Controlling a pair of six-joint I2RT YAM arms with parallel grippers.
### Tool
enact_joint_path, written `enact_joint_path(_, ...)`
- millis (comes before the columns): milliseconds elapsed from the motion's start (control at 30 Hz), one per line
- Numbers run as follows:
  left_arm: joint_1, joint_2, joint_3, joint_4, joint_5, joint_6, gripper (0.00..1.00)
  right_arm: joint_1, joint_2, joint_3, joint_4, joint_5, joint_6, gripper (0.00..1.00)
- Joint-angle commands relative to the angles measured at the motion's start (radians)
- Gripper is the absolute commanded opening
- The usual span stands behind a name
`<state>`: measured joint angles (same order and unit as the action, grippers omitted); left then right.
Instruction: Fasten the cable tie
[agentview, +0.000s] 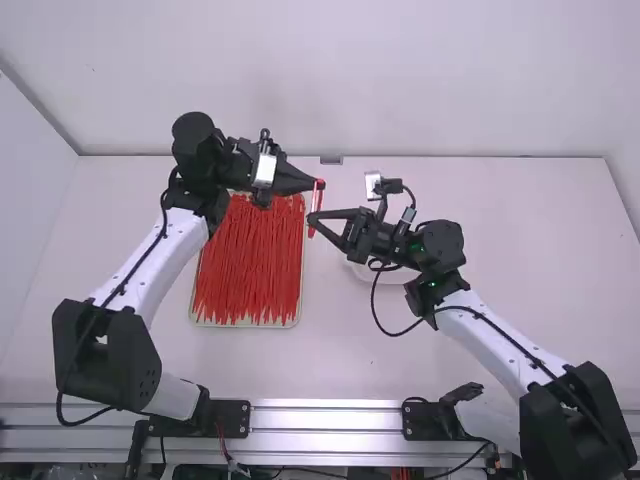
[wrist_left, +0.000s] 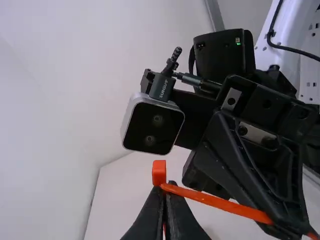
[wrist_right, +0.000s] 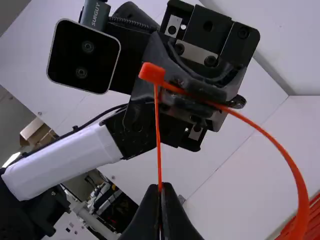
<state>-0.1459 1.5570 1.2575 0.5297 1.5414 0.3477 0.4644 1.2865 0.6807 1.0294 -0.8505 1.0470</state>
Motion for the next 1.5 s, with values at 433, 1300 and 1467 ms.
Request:
enact_joint_path(433, 0.008, 0.001, 0.011, -0.002, 0.014, 0.027, 0.02, -0.002, 0.000, 0.026, 0.007, -0.012, 0.005, 0.00)
enact_joint_path(1300, -0.005, 0.001, 0.011, -0.005, 0.025, 0.024, 0.02, -0.033, 0.000, 0.026, 0.096, 0.037, 0.056, 0.00)
enact_joint_path(1467, -0.032, 0.001, 0.011, -0.013, 0.024, 0.025, 0.02, -0.033, 0.000, 0.026, 0.090, 0.066, 0.056, 0.00)
